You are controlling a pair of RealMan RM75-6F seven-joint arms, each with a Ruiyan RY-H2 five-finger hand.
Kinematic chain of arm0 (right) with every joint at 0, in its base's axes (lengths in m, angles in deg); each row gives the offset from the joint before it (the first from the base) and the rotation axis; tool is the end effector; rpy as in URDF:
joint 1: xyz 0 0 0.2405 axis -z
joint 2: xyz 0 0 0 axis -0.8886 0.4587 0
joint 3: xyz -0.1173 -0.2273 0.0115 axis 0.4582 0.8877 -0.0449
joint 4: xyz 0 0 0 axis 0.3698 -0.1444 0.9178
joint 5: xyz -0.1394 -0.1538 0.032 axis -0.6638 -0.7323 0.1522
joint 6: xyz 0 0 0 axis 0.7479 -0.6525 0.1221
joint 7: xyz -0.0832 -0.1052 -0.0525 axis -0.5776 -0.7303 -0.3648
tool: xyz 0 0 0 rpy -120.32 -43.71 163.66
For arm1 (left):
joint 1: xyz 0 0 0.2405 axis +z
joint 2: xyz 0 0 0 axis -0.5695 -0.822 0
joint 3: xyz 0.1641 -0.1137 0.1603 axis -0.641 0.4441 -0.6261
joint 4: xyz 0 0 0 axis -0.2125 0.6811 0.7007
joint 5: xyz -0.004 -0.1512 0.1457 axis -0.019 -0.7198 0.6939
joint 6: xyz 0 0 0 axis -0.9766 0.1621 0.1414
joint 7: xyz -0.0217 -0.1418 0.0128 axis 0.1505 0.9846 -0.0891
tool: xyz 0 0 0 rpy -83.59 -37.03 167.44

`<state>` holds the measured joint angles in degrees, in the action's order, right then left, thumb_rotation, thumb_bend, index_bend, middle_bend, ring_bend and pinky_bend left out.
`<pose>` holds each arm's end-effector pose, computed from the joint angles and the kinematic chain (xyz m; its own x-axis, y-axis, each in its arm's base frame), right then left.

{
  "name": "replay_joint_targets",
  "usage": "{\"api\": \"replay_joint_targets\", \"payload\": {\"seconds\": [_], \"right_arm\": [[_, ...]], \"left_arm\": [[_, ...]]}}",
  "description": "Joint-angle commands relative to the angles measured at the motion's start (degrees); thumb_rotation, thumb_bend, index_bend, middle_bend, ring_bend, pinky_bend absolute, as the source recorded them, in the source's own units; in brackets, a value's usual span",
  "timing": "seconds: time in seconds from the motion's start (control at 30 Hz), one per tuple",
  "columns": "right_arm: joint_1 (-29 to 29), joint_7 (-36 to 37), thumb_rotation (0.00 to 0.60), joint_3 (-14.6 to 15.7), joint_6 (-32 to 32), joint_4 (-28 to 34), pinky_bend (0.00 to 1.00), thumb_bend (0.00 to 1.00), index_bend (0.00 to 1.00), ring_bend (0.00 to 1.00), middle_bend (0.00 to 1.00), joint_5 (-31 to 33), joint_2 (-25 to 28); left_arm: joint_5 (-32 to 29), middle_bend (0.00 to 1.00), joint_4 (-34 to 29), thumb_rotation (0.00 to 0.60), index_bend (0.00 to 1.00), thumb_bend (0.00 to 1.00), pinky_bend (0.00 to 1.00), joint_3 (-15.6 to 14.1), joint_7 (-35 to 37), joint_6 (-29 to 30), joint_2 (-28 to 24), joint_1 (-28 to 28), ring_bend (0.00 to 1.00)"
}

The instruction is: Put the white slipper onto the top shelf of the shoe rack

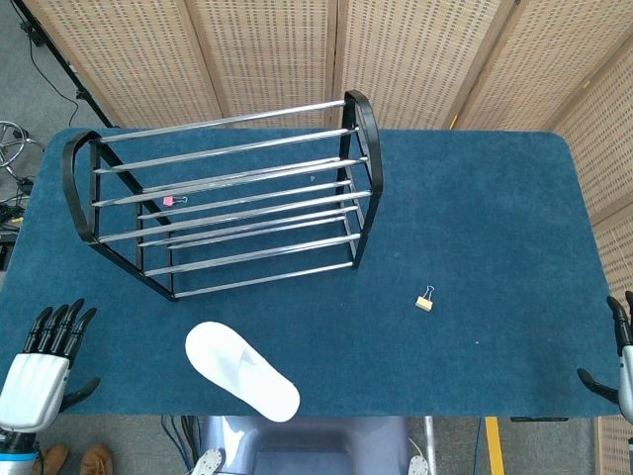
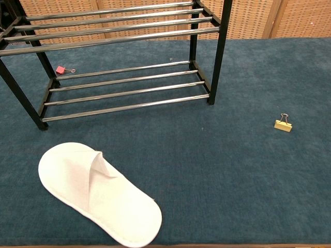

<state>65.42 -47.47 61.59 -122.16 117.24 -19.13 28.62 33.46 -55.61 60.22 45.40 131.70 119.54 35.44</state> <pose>-0.3124 -0.1452 0.1999 0.5466 0.0557 0.8355 -0.8240 0.2135 0.5248 -0.2707 0.1254 0.1235 0.4852 -0.0093 0.8743 0.8658 -0.1344 -0.4819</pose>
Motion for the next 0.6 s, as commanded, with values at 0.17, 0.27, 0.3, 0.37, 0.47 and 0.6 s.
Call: {"api": "replay_joint_targets", "payload": {"seconds": [0.17,0.27,0.3,0.37,0.47,0.6], "right_arm": [[0.35,0.50,0.600,-0.23,-0.35,0.02,0.00,0.00,0.00,0.00,0.00,0.42,0.20],[0.27,0.46,0.600,-0.02,0.03,0.05,0.00,0.00,0.00,0.00,0.00,0.24,0.19],[0.24,0.44,0.600,0.05,0.10,0.07,0.00,0.00,0.00,0.00,0.00,0.08,0.19],[0.21,0.39,0.600,0.13,0.14,0.09,0.00,0.00,0.00,0.00,0.00,-0.15,0.18],[0.17,0.32,0.600,0.14,0.27,0.14,0.00,0.00,0.00,0.00,0.00,-0.16,0.16],[0.08,0.39,0.600,0.11,0.54,0.05,0.00,0.00,0.00,0.00,0.00,-0.09,0.22]], "left_arm": [[-0.59,0.00,0.41,0.600,0.00,0.03,0.00,0.23,0.22,-1.00,0.02,-0.33,0.00],[-0.24,0.00,0.52,0.600,0.00,0.03,0.00,-0.11,0.22,-1.60,0.10,-0.51,0.00],[0.09,0.00,0.61,0.600,0.00,0.03,0.00,-0.33,0.19,-1.91,0.15,-0.64,0.00],[0.76,0.00,0.89,0.600,0.00,0.03,0.00,-0.67,0.35,-2.39,0.30,-0.91,0.00],[2.01,0.00,1.42,0.600,0.00,0.03,0.00,-1.54,1.06,-4.34,0.83,-1.90,0.00],[2.48,0.00,1.72,0.600,0.00,0.03,0.00,-1.64,2.82,-8.21,2.57,-4.28,0.00]]}}
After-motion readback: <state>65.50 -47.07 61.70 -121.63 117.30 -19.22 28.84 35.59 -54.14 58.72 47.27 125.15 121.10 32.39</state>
